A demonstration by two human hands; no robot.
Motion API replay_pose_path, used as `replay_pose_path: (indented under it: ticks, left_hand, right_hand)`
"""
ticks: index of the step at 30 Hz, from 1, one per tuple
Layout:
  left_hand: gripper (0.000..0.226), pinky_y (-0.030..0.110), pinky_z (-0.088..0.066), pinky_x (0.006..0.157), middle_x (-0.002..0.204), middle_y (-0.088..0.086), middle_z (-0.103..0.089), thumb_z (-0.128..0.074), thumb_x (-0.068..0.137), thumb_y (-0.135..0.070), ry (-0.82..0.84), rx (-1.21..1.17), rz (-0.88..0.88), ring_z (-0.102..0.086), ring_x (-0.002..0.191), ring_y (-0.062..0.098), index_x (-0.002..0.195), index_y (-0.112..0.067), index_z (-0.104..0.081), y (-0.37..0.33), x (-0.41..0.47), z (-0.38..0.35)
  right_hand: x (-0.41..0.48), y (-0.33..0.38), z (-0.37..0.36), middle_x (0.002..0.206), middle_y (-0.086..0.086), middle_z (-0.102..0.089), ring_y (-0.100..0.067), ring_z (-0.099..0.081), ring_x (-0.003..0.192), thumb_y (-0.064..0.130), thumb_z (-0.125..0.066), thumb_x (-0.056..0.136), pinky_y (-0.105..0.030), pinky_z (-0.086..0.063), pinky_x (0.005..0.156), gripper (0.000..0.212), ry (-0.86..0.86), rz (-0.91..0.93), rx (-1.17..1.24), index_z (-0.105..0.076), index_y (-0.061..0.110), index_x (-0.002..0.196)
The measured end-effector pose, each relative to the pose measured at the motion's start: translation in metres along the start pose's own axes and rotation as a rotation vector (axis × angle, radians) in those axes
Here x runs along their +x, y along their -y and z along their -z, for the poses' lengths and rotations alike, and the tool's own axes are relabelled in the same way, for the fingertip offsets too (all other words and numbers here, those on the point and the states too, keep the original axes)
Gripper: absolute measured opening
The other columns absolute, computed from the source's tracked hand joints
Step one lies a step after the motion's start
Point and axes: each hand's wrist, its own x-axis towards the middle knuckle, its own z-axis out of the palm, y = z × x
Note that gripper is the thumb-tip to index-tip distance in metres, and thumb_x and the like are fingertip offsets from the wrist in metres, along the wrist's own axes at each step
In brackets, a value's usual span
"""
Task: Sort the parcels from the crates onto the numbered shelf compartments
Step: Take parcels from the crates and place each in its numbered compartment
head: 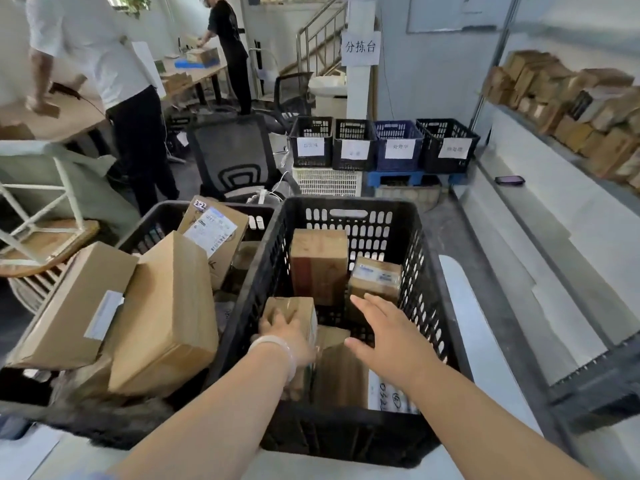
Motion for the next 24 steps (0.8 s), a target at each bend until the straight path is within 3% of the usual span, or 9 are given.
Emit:
replay_pose_path:
  ticks: [5, 8, 11, 16, 20, 22, 24]
  left_hand:
    - [0.088, 0.060, -0.021, 0.114, 0.164, 0.003, 0.010, -0.059, 0.091, -0.043, -0.019, 0.059, 0.008, 0.003, 0.146, 0.045, 0.154, -0.044, 0.003, -0.008, 0.004, -0.005]
    - [0.081, 0.058, -0.031, 0.109, 0.162, 0.003, -0.004, -0.060, 0.085, -0.042, -0.063, -0.033, -0.023, -0.013, 0.142, 0.042, 0.151, -0.046, -0.013, -0.005, 0.000, 0.002]
    - [0.072, 0.053, -0.037, 0.106, 0.155, -0.002, -0.024, -0.058, 0.080, -0.048, -0.238, -0.198, -0.037, -0.025, 0.137, 0.034, 0.147, -0.041, -0.032, 0.000, -0.010, 0.013]
    - [0.066, 0.027, -0.037, 0.103, 0.143, -0.012, -0.039, -0.070, 0.086, -0.038, -0.536, -0.709, -0.211, -0.036, 0.132, 0.013, 0.146, -0.037, -0.043, 0.000, -0.026, 0.024]
    - [0.062, 0.002, -0.041, 0.077, 0.137, -0.012, -0.041, -0.070, 0.089, -0.026, -0.592, -1.045, -0.288, -0.046, 0.116, 0.000, 0.144, -0.037, -0.043, -0.011, -0.038, 0.040]
    - [0.060, 0.013, -0.049, 0.085, 0.137, -0.012, -0.047, -0.071, 0.084, -0.038, -0.577, -1.215, -0.317, -0.053, 0.117, 0.003, 0.137, -0.050, -0.046, -0.017, -0.042, 0.049]
    - [0.057, 0.036, -0.055, 0.093, 0.133, -0.010, -0.057, -0.069, 0.072, -0.052, -0.548, -1.334, -0.349, -0.060, 0.118, 0.012, 0.122, -0.068, -0.048, -0.022, -0.044, 0.055]
  right_hand:
    - [0.012, -0.004, 0.000, 0.159, 0.009, -0.015, -0.011, -0.011, 0.146, 0.053, -0.050, 0.092, -0.034, -0.018, 0.119, 0.071, 0.055, 0.025, 0.002, -0.015, 0.037, 0.152]
    - [0.015, -0.008, 0.005, 0.159, 0.010, -0.016, -0.010, -0.013, 0.146, 0.053, -0.050, 0.092, -0.035, -0.020, 0.118, 0.070, 0.070, 0.039, 0.018, -0.017, 0.037, 0.152]
    - [0.015, -0.012, 0.015, 0.158, 0.011, -0.019, -0.010, -0.015, 0.145, 0.052, -0.051, 0.092, -0.035, -0.023, 0.118, 0.068, 0.059, 0.042, 0.027, -0.021, 0.038, 0.151]
    - [0.019, -0.013, 0.032, 0.153, 0.012, -0.030, -0.009, -0.027, 0.140, 0.052, -0.056, 0.089, -0.037, -0.032, 0.114, 0.068, 0.011, 0.043, 0.095, -0.027, 0.036, 0.148]
    - [0.024, -0.002, 0.048, 0.147, 0.015, -0.039, -0.008, -0.037, 0.135, 0.046, -0.064, 0.088, -0.033, -0.033, 0.109, 0.072, -0.053, -0.002, 0.355, -0.025, 0.038, 0.148]
    - [0.025, 0.003, 0.056, 0.142, 0.017, -0.043, -0.008, -0.041, 0.131, 0.046, -0.065, 0.087, -0.032, -0.035, 0.107, 0.074, -0.045, -0.041, 0.506, -0.025, 0.039, 0.148]
    - [0.027, 0.006, 0.064, 0.127, 0.023, -0.049, -0.004, -0.046, 0.123, 0.045, -0.065, 0.088, -0.027, -0.039, 0.102, 0.067, -0.025, -0.070, 0.630, -0.029, 0.040, 0.144]
